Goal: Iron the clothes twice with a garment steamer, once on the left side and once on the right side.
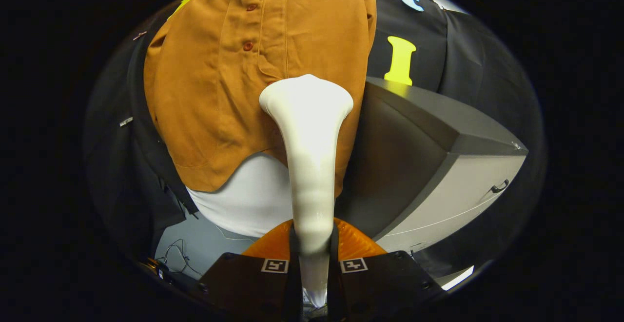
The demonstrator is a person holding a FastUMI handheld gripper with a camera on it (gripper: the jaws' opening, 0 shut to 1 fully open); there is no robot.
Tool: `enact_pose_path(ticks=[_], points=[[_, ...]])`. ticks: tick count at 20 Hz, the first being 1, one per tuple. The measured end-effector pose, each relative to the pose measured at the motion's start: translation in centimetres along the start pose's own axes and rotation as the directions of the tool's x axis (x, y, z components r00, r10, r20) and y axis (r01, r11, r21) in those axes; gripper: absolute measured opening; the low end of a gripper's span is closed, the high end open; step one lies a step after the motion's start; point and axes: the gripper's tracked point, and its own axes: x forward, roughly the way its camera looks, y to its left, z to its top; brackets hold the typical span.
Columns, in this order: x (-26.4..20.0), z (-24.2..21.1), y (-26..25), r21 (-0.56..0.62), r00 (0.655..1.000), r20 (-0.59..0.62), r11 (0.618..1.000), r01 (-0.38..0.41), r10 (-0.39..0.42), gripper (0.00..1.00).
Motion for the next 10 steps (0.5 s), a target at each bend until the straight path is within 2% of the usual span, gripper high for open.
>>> enact_pose_path(ticks=[5,10], points=[[-3.3,3.9,0.1,0.002,0.995,0.1,1.0,-0.002,0.002,0.24],[-6.8,9.6,0.8,-0.033,0.974,0.224,0.999,-0.004,0.011,0.23]])
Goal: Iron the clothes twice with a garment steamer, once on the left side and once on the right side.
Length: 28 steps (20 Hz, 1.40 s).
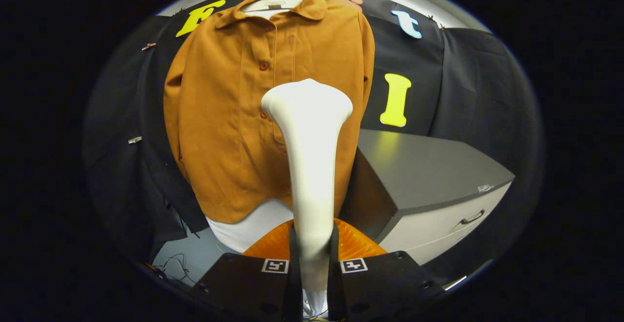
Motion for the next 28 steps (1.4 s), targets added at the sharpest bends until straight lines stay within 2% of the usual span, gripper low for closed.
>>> enact_pose_path(ticks=[7,12,21,28], points=[[-1.8,9.6,3.7,-0.048,0.984,0.175,0.999,-0.026,0.034,0.23],[-0.8,13.2,8.4,-0.075,0.975,0.21,0.995,-0.058,0.072,0.23],[3.3,15.1,13.6,-0.132,0.969,0.233,0.99,-0.055,0.084,0.23],[5.1,14.7,13.8,-0.16,0.965,0.256,0.987,-0.011,0.053,0.23]])
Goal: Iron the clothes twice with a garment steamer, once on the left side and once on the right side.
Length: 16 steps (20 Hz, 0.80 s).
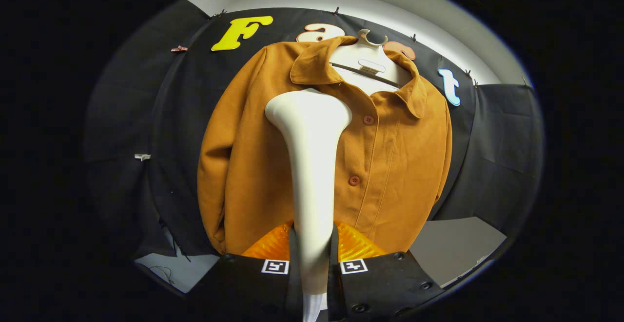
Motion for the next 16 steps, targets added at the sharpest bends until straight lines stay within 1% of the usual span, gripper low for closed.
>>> enact_pose_path(ticks=[6,16], points=[[0.2,-2.9,0.1,-0.022,1.0,-0.025,1.0,0.001,-0.001,0.23],[-1.1,-10.5,0.8,-0.021,0.991,-0.134,0.999,-0.026,0.023,0.24]])
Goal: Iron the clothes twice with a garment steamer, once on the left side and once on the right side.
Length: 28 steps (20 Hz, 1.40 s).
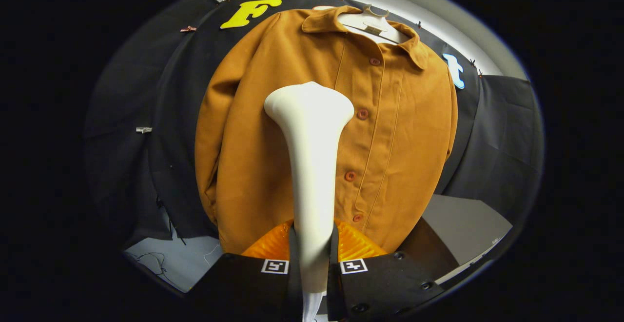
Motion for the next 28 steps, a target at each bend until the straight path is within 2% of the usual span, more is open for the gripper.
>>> enact_pose_path(ticks=[18,28], points=[[-0.6,-12.5,1.0,-0.053,0.983,-0.178,0.997,-0.047,0.037,0.24],[-3.4,-11.8,-0.1,0.017,0.985,-0.163,0.999,-0.045,0.047,0.23]])
